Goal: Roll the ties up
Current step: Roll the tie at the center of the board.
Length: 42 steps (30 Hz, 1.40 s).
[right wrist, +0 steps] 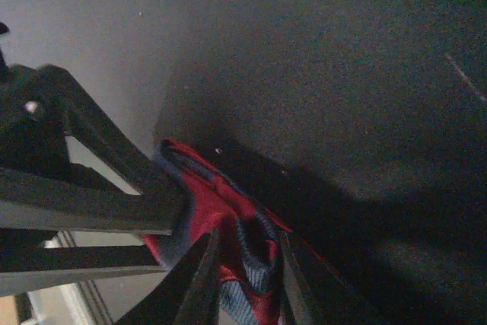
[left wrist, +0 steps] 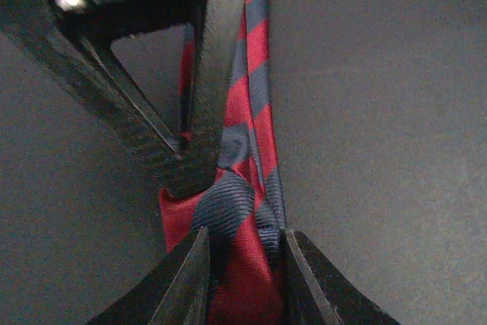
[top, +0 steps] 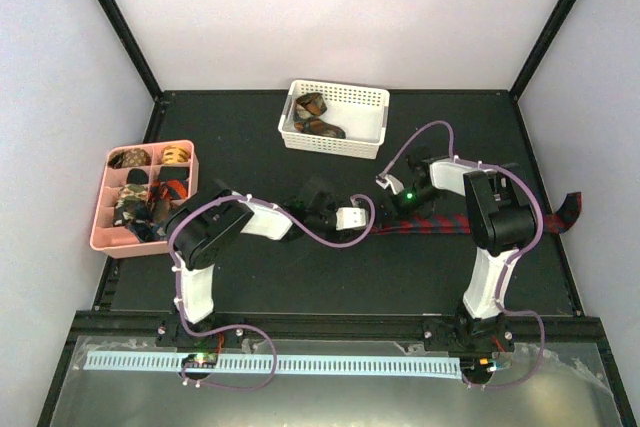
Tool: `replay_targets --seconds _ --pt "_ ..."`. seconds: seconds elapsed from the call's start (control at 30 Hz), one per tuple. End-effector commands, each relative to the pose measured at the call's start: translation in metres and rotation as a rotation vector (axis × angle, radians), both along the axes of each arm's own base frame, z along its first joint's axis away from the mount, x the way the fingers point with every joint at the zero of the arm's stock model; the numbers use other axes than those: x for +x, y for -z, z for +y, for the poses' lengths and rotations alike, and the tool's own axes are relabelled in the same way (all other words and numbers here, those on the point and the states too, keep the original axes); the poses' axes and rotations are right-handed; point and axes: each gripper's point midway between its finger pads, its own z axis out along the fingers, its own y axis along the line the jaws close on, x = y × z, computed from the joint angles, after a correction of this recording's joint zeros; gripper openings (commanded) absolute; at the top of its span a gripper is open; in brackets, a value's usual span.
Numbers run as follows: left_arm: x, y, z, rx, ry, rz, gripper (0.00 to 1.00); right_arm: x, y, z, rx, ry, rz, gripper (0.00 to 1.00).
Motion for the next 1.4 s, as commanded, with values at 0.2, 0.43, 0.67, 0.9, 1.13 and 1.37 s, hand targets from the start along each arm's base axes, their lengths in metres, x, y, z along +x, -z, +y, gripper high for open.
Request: replay_targets --seconds 0.2,0.43,0.67,0.9,1.13,1.37 --pt "-0.002 0.023 0.006 0.091 0.0 0.009 0.26 -0.003 -0.02 0.003 0.067 0.024 0.044 0.34" --pt "-0.002 0.025 0.007 0.098 -0.001 0.011 0.26 -0.004 -0.017 -0.006 0.054 0.041 0.048 0.29" --pt "-0.002 0.024 0.006 0.094 0.002 0.011 0.27 -0.003 -0.011 -0.002 0.075 0.054 0.065 0.11" --pt "0.001 0.016 0.006 0.064 -0.038 0.036 0.36 -0.007 0.002 -0.009 0.029 0.061 0.065 0.02" --pt "0.003 -0.027 0.016 -0.166 -0.112 0.082 0.73 -0.012 0.014 -0.019 -0.045 0.079 0.044 0.02" --pt "-0.003 0.001 0.01 -0.2 -0.127 0.261 0.79 -0.012 0.022 -0.021 -0.068 0.099 0.026 0.02"
